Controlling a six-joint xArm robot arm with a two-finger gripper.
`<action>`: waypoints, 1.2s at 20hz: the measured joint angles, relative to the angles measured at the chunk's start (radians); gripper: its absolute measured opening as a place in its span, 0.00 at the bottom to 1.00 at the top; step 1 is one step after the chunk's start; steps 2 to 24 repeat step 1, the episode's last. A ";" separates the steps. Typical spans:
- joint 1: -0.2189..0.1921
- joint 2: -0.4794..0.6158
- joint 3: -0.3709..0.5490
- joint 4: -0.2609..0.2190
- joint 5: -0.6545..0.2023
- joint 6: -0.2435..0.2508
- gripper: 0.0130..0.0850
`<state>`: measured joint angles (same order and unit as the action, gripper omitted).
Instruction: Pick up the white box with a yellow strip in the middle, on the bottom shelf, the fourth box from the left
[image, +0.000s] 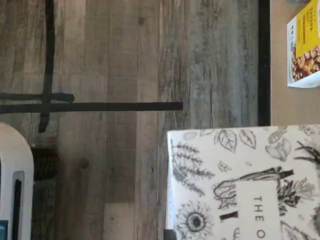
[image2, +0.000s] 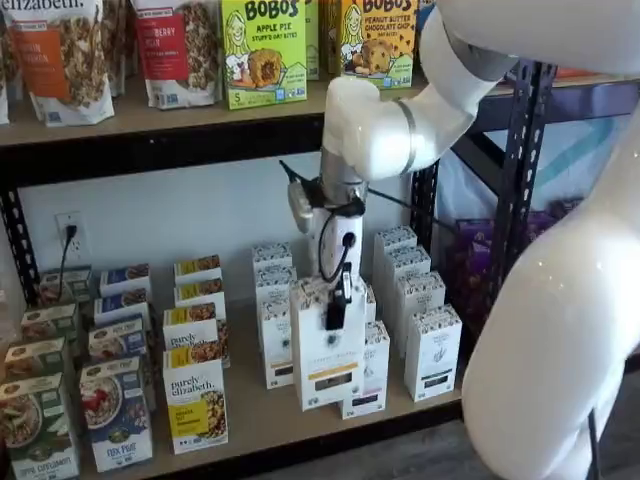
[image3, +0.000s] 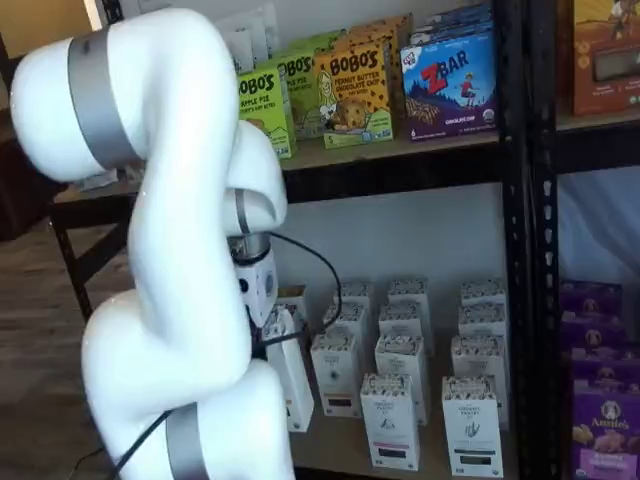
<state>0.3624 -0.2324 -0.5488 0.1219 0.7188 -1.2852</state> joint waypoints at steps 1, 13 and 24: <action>-0.002 -0.014 0.002 -0.003 0.013 0.001 0.50; -0.002 -0.014 0.002 -0.003 0.013 0.001 0.50; -0.002 -0.014 0.002 -0.003 0.013 0.001 0.50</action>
